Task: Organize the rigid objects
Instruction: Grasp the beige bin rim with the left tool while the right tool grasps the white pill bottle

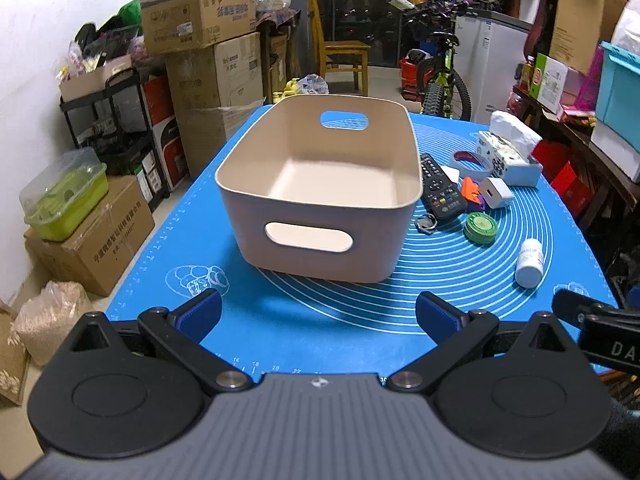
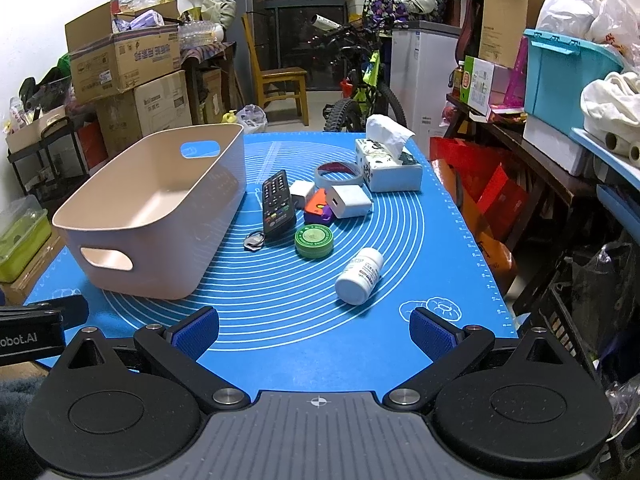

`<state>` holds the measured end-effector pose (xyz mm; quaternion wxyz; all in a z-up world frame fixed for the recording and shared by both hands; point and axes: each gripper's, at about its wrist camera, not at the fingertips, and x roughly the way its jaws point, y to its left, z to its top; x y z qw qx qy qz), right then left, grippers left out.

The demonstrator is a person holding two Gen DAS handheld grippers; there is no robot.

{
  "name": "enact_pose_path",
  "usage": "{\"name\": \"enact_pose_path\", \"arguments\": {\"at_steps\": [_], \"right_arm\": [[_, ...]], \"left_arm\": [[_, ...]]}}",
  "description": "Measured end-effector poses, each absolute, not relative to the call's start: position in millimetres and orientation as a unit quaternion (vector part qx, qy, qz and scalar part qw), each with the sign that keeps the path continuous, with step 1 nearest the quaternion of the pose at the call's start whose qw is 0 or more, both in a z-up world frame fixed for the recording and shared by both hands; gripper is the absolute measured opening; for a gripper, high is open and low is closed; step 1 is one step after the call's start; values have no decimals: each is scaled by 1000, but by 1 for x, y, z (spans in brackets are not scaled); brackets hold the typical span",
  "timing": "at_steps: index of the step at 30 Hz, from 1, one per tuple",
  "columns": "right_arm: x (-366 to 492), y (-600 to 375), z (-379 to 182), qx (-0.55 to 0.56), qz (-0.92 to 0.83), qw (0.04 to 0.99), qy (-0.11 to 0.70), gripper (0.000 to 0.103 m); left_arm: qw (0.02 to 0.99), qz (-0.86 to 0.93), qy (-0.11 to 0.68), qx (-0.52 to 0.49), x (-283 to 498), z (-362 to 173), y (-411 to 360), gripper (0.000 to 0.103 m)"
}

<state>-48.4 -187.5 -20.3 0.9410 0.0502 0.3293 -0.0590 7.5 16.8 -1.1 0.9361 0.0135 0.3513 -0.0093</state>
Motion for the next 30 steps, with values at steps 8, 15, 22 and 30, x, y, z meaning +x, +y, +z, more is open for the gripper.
{"name": "enact_pose_path", "arguments": {"at_steps": [8,15,22,30], "right_arm": [[-36,-188,-5,44,-56,947,313,101],[-11,-199,8,48,-64,949,304,101],[27,-216,5,55,-78,945,313,101],[79,-233,-24,56,-85,925,367,95]], "left_arm": [[940,5,339,-25,23,24,37,102],[950,13,311,-5,58,52,46,102],[946,13,324,16,111,56,65,102],[927,4,371,45,169,35,82,101]]}}
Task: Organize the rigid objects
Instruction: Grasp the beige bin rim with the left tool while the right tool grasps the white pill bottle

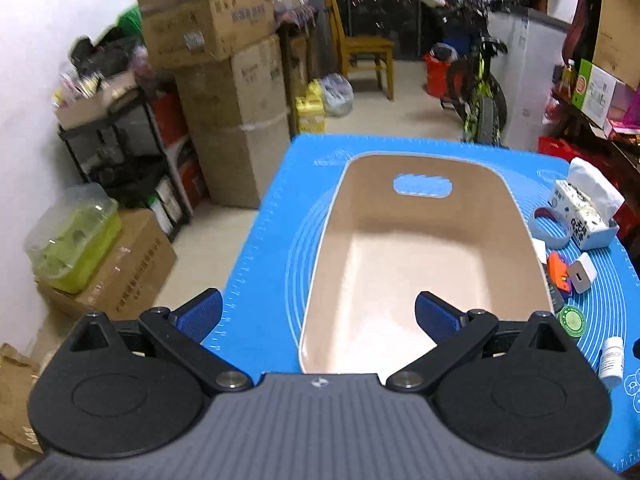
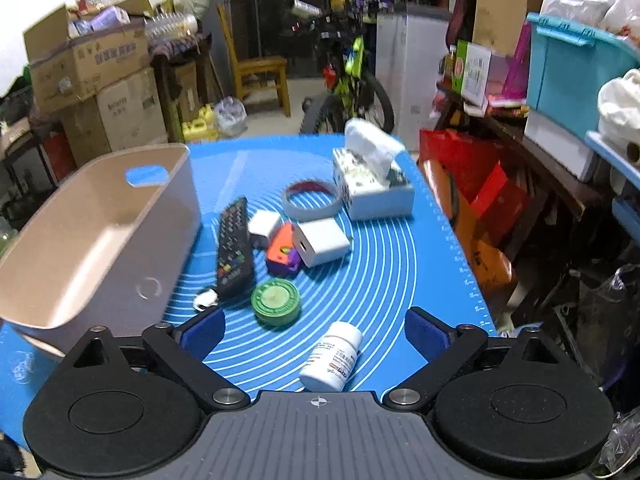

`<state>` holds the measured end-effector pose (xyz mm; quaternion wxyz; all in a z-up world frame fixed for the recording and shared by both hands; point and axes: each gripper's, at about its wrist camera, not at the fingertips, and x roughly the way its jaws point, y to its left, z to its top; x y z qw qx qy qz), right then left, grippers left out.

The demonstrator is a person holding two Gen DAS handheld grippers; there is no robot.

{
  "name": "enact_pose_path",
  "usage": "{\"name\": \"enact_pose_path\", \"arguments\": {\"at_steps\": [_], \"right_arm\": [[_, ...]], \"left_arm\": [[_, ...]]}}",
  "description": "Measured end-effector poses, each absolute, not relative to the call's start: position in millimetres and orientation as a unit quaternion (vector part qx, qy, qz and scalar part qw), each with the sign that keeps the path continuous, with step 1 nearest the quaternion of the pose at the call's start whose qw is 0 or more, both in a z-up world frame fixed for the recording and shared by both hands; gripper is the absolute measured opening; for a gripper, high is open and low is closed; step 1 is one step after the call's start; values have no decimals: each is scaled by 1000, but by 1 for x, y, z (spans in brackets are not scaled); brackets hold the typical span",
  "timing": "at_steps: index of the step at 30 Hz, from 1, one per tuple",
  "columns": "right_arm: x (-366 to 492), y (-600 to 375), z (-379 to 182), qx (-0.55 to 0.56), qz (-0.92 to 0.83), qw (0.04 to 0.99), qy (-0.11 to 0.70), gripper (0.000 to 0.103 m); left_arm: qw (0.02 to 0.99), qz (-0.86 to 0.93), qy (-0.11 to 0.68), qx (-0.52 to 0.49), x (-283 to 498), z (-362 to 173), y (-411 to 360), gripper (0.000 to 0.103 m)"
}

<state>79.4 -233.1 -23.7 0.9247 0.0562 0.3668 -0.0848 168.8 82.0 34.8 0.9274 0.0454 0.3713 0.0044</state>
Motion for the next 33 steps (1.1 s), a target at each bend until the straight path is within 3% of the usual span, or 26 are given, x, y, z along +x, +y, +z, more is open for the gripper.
{"name": "enact_pose_path", "arguments": {"at_steps": [3,5,12,24,29,33], "right_arm": [[97,-237,-38,53,-90,915,389,92],[107,-241,-47,57,-95,908,405,89],[130,-254,-76,74,-111,884,449,82],[141,-251,-99,70,-115,861,490,67],[144,-247,-102,69,-114,856,499,55],[144,-244,-104,68,-115,854,502,53]], "left_arm": [[915,-2,399,54,189,18,86,99],[909,-4,414,54,199,10,88,84],[891,-16,450,56,227,-13,101,83],[867,-32,490,91,233,-33,102,68],[859,-43,502,85,238,-37,104,55],[855,-42,510,81,240,-41,103,47]]}}
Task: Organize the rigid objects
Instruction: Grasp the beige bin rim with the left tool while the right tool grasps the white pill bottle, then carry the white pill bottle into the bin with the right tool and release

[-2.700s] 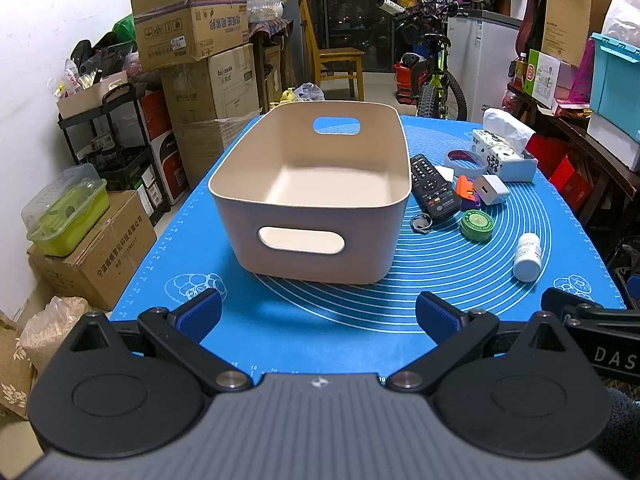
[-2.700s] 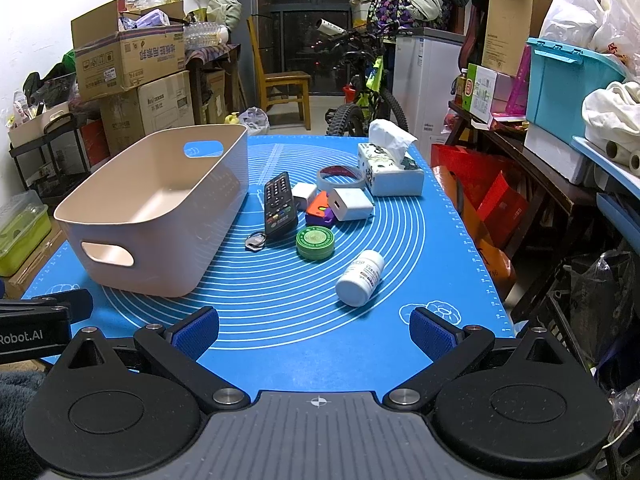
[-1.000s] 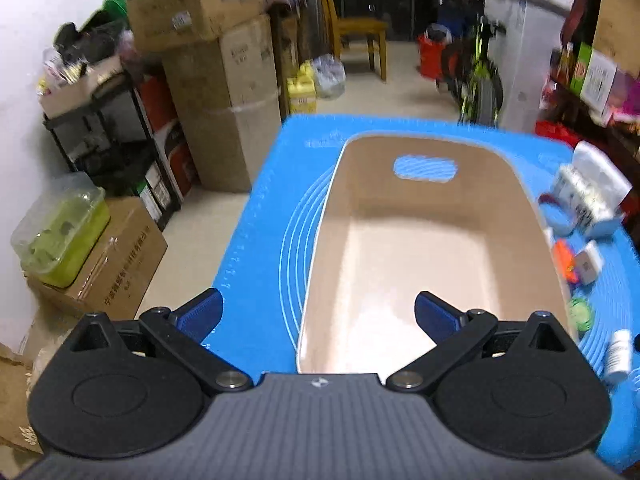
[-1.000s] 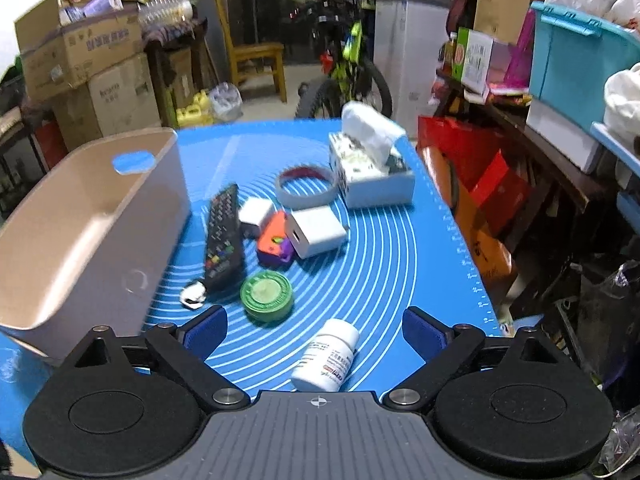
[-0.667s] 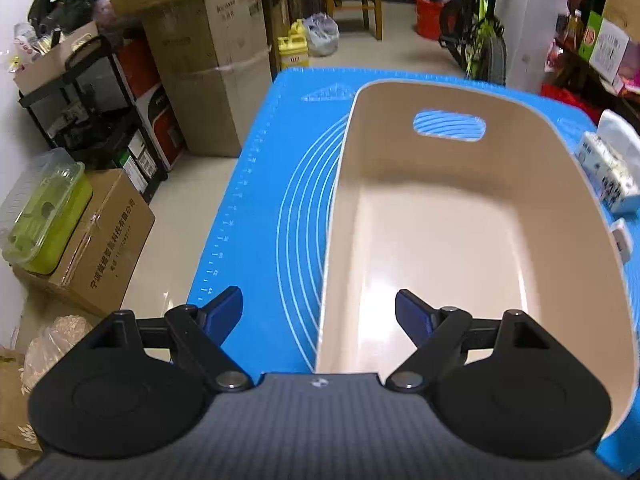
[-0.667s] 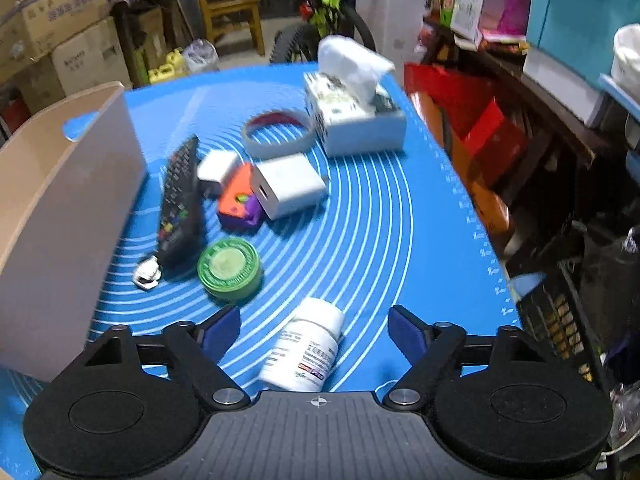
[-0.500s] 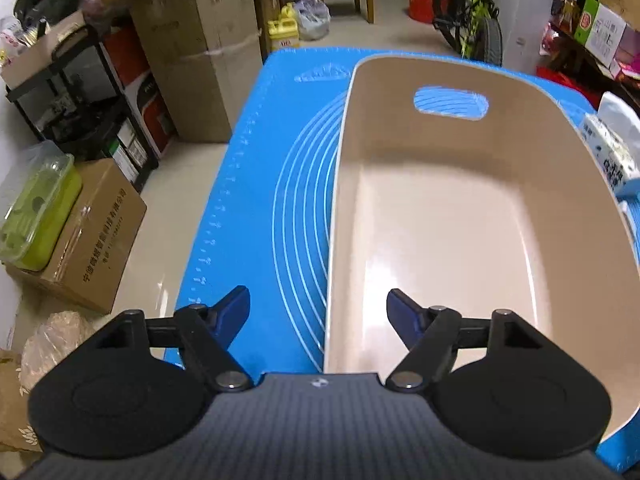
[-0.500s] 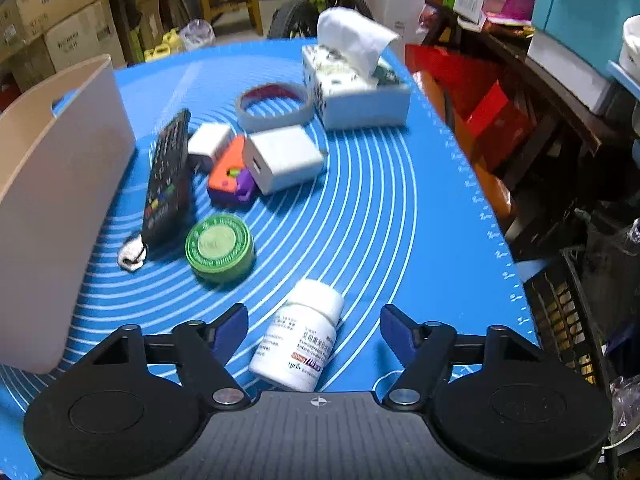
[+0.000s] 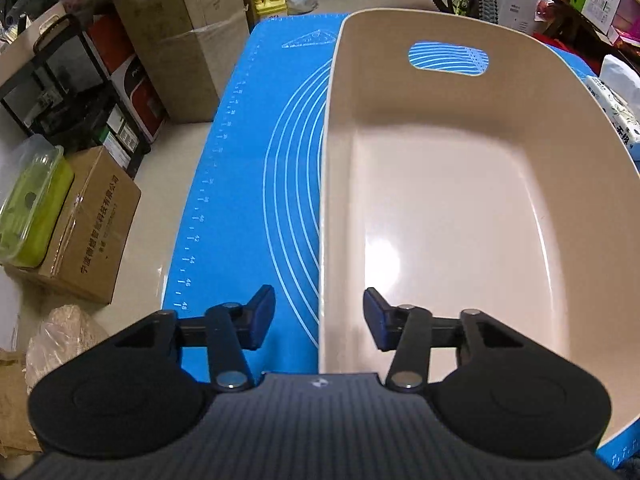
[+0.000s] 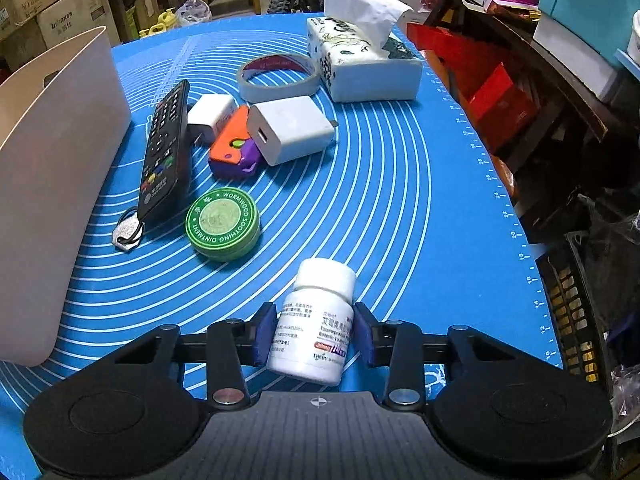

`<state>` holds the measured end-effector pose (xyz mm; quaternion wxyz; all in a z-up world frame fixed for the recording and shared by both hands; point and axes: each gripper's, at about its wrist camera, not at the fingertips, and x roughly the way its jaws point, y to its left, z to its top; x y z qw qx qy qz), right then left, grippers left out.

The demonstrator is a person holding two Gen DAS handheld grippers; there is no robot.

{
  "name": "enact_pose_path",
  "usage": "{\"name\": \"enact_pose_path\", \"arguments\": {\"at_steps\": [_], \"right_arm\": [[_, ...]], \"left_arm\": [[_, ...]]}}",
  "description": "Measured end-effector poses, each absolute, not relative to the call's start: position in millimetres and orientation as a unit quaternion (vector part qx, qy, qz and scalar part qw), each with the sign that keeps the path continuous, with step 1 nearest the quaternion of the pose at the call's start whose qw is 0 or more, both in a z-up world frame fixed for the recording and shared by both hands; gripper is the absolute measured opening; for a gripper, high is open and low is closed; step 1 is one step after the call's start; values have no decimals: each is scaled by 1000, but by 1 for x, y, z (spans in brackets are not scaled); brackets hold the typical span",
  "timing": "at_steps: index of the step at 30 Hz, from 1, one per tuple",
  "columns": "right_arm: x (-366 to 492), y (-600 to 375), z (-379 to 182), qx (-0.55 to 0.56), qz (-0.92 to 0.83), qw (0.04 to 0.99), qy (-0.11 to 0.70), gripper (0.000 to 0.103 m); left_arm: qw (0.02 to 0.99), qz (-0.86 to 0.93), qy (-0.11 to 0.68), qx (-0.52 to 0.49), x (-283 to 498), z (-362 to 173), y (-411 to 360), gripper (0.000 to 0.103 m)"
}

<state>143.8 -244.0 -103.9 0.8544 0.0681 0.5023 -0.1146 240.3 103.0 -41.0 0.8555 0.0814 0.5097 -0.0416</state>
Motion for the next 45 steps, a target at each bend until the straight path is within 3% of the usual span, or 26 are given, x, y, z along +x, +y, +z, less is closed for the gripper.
{"name": "enact_pose_path", "arguments": {"at_steps": [2,3,5,15,18,33,45], "right_arm": [[144,-243,-104,66,-115,854,503,52],[144,-243,-104,67,-112,854,503,45],[145,-242,-104,64,-112,854,504,45],[142,-239,-91,61,-116,866,483,46],[142,-236,-73,60,-115,879,459,46],[188,-160,44,31,17,943,332,46],[246,-67,32,-35,110,918,378,46]], "left_arm": [[853,-43,515,76,241,-43,104,43],[852,-41,515,78,242,-44,104,42],[851,-37,518,78,242,-46,106,32],[848,-52,524,63,242,-47,105,17],[847,-62,525,53,242,-48,105,6],[849,-60,522,58,238,-44,103,6],[850,-60,521,54,236,-43,104,6]]}}
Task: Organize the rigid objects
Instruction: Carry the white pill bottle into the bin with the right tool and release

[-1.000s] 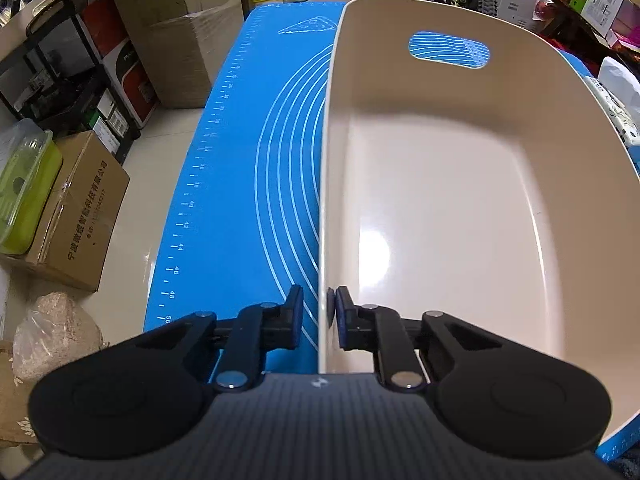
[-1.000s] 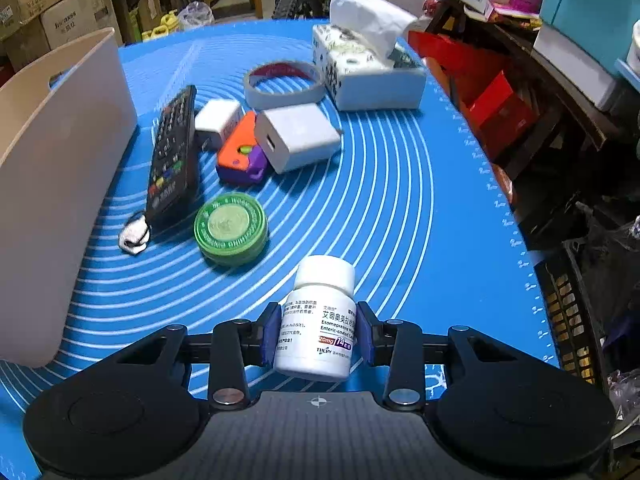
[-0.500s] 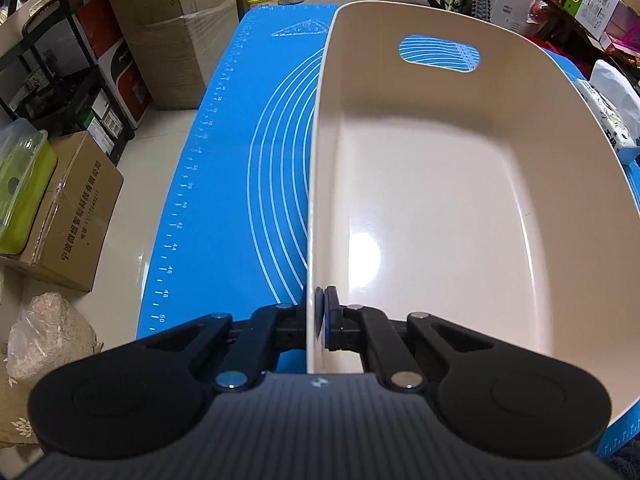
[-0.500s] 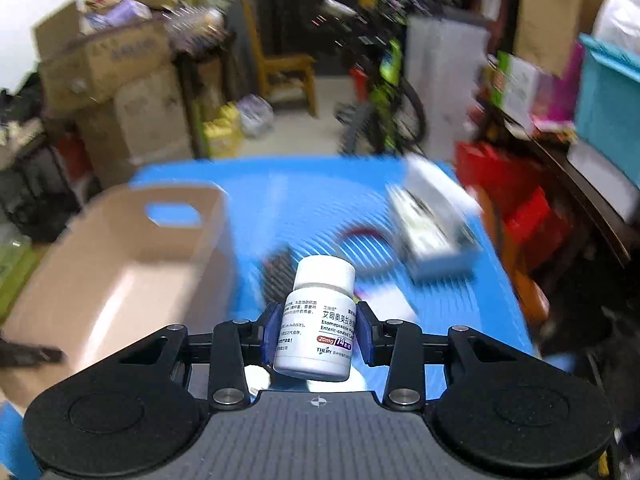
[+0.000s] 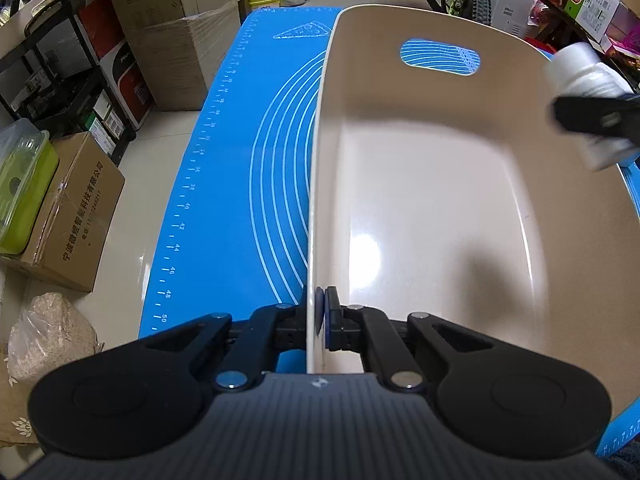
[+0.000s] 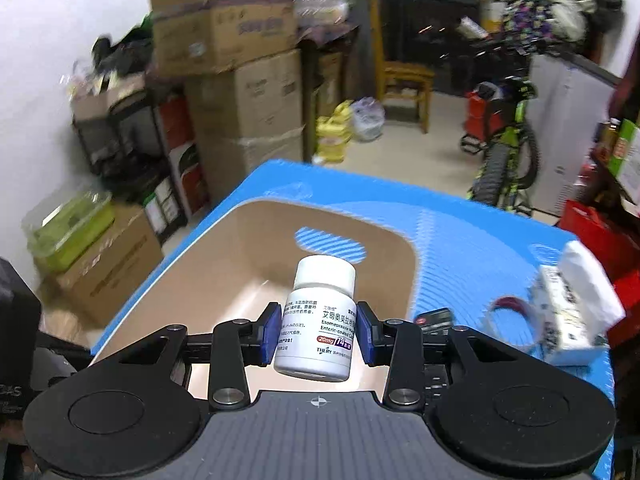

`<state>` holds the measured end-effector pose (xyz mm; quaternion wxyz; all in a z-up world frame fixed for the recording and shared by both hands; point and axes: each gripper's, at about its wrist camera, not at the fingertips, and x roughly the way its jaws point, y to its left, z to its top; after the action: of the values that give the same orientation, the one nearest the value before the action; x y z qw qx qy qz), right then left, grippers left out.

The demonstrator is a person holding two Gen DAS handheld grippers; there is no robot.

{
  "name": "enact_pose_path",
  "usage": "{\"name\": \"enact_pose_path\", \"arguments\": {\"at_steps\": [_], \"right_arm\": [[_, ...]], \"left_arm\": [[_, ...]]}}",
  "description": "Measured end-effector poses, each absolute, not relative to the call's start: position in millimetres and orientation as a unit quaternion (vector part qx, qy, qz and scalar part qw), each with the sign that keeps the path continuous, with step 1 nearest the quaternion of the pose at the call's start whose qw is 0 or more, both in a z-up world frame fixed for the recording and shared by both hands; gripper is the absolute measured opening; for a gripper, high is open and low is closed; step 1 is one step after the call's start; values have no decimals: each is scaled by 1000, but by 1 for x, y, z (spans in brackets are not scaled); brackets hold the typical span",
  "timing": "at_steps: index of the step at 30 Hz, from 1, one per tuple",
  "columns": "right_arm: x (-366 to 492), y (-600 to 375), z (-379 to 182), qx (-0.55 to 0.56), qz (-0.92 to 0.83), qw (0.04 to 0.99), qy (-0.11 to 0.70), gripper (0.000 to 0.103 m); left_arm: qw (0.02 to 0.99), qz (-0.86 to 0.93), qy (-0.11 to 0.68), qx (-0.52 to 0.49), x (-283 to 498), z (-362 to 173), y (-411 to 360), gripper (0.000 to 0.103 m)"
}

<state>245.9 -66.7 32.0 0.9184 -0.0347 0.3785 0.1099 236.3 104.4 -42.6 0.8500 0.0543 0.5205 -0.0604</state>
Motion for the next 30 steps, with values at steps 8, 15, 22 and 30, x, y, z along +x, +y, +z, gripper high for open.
{"name": "enact_pose_path", "arguments": {"at_steps": [8,15,22,30], "right_arm": [[272,-29,-7,-70,124,884,445,46],[289,-14,-32,-85,124,856,494,46],[297,-4,-52,-110,117,834,528,46],[303,2,-76,-130,107,808,565,46]], "left_arm": [[851,-59,519,58,236,-41,103,6],[851,-59,519,56,236,-41,105,6],[852,-60,517,52,235,-40,105,6],[855,-61,513,47,235,-39,108,6]]}}
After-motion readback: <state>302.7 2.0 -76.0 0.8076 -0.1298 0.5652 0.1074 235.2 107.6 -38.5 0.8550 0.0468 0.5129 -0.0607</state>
